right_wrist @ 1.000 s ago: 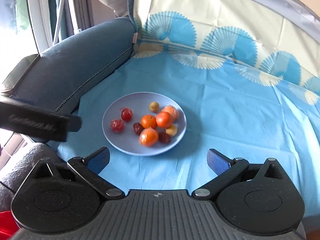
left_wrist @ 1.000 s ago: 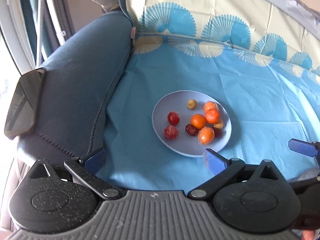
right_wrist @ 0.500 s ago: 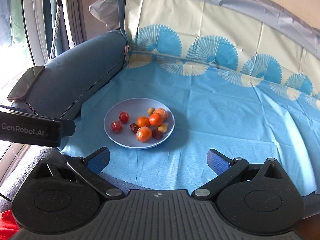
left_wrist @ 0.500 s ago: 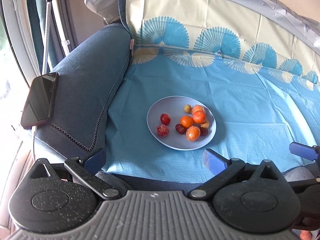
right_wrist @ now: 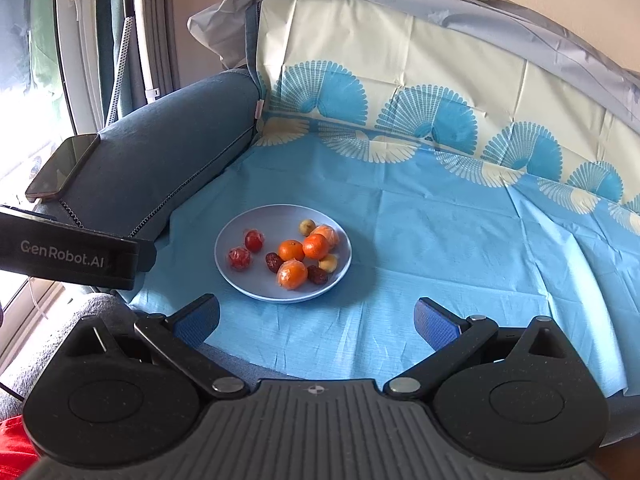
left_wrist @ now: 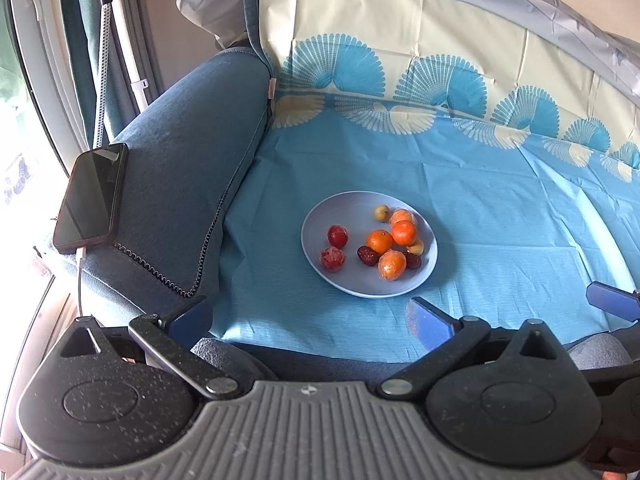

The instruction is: Organize fruits

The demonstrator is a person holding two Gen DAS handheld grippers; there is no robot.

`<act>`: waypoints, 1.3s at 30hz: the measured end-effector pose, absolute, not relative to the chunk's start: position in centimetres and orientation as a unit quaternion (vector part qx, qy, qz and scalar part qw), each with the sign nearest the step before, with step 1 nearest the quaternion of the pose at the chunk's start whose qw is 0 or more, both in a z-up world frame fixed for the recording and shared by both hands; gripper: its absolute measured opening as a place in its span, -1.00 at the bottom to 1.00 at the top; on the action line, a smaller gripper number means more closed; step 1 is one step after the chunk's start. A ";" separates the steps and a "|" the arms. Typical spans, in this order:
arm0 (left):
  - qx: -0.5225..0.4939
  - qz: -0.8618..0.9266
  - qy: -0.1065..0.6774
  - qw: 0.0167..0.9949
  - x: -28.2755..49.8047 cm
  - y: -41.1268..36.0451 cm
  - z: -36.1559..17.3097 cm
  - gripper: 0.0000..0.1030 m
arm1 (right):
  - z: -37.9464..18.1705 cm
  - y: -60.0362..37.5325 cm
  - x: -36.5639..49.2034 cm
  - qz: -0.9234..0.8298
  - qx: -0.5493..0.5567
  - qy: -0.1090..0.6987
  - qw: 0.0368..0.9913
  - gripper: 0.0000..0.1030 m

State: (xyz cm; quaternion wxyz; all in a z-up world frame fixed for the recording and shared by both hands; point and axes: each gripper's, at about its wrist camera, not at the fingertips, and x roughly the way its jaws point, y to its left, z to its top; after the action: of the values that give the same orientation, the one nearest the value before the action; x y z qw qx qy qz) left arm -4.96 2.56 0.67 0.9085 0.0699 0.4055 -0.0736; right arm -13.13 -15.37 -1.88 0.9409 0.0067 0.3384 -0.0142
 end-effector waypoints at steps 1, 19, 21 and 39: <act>0.071 -0.073 0.406 0.908 -4.9 2.5 0.6 0.99 | -1.9 -15.4 -13.1 -0.015 0.007 0.339 0.941 0.99; 0.094 -0.055 0.408 0.907 -4.4 2.1 0.0 0.99 | -2.4 -15.7 -12.5 -0.019 0.011 0.347 0.938 0.99; 0.097 -0.056 0.407 0.907 -4.4 2.0 -0.1 0.99 | -2.4 -15.7 -12.5 -0.019 0.012 0.346 0.938 0.99; 0.103 -0.051 0.407 0.906 -4.3 1.8 -0.2 0.99 | -2.5 -16.0 -12.2 -0.022 0.013 0.344 0.938 0.99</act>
State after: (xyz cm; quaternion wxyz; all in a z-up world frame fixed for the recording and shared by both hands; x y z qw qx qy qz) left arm -4.31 1.84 -0.17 0.9063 0.1029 0.4068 -0.0511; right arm -12.25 -15.99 -2.46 0.9385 0.0130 0.3444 -0.0220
